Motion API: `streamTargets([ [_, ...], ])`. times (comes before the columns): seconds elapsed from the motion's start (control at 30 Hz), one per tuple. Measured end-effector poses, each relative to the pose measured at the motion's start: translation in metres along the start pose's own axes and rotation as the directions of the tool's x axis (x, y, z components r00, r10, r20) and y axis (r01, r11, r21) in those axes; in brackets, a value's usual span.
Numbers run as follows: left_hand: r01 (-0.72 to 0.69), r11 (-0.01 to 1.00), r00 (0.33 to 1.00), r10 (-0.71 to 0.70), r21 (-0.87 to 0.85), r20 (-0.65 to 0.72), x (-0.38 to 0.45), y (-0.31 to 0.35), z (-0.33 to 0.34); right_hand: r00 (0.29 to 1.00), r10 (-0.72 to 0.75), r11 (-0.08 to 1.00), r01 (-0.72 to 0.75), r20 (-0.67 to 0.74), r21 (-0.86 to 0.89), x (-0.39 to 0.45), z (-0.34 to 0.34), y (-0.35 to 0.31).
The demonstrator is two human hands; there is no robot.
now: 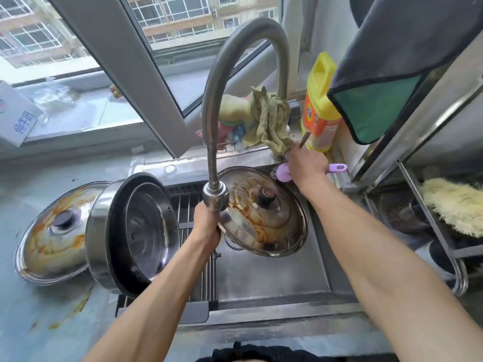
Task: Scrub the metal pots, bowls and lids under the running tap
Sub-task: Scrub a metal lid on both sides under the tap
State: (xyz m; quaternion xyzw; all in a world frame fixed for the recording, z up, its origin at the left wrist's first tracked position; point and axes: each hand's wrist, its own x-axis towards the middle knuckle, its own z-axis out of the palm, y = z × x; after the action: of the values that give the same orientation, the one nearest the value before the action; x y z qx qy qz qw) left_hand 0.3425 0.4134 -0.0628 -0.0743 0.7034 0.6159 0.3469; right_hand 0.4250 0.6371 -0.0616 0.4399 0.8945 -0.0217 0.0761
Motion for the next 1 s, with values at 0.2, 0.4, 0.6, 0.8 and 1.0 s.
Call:
streamTargets([
  [0.2,0.005,1.0,1.0,-0.005,0.027,0.018,0.0,-0.002,-0.003,1.0,0.003,1.0,-0.003,-0.016,0.01,-0.001,0.007,0.002],
  [0.4,0.024,0.998,0.999,-0.022,0.064,-0.029,0.005,-0.007,-0.009,1.0,0.018,1.0,-0.017,-0.007,0.007,-0.004,0.006,-0.001],
  [0.6,0.034,0.999,0.999,-0.034,0.001,0.005,0.003,-0.011,-0.013,0.999,0.024,0.999,-0.023,-0.028,0.037,-0.006,0.01,-0.002],
  [0.8,-0.068,0.979,0.995,0.052,0.19,0.085,-0.006,-0.025,-0.028,0.999,0.026,0.964,-0.036,0.042,0.263,-0.031,0.014,-0.005],
  [1.0,-0.12,0.946,0.988,0.083,0.301,0.132,-0.018,-0.047,-0.043,0.995,0.021,0.737,-0.081,0.097,0.671,-0.093,0.033,0.004],
])
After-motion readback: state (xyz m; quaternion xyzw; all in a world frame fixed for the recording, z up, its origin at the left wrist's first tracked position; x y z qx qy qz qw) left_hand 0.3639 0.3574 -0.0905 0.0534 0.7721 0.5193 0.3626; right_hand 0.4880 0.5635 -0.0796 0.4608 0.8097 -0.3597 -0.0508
